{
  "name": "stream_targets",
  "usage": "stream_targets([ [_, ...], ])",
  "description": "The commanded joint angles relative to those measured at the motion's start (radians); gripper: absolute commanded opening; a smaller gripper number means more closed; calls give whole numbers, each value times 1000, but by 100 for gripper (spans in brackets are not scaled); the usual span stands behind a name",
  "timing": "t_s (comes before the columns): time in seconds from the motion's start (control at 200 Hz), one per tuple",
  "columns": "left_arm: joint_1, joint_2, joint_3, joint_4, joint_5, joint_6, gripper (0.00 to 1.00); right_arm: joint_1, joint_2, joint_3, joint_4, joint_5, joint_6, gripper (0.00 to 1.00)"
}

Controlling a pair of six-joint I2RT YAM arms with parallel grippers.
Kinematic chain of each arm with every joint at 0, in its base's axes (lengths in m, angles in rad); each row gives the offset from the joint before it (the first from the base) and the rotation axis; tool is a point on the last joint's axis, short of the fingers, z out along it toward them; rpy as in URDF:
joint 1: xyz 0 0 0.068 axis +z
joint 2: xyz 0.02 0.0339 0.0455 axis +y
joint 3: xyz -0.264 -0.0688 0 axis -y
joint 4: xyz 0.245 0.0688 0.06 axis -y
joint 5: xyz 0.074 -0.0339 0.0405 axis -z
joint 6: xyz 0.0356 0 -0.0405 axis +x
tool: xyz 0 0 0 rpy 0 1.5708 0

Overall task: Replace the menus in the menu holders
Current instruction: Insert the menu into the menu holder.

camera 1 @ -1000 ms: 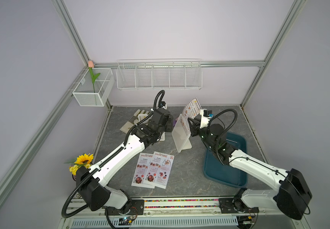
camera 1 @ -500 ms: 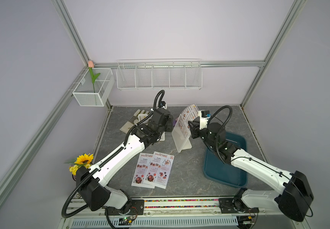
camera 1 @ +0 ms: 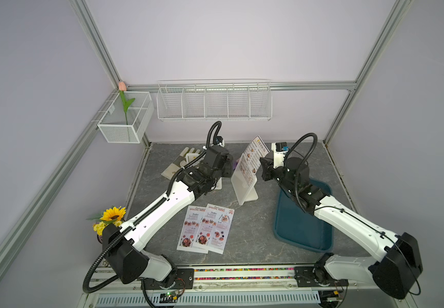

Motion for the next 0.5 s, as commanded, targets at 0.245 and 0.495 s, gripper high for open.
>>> stream_targets([
  [0.245, 5, -11, -5, 15, -4, -20, 60, 7, -43, -20, -34, -87, 31, 12],
  [0.495, 5, -12, -12, 22, -3, -26, 60, 25, -26, -50, -56, -106, 61, 13],
])
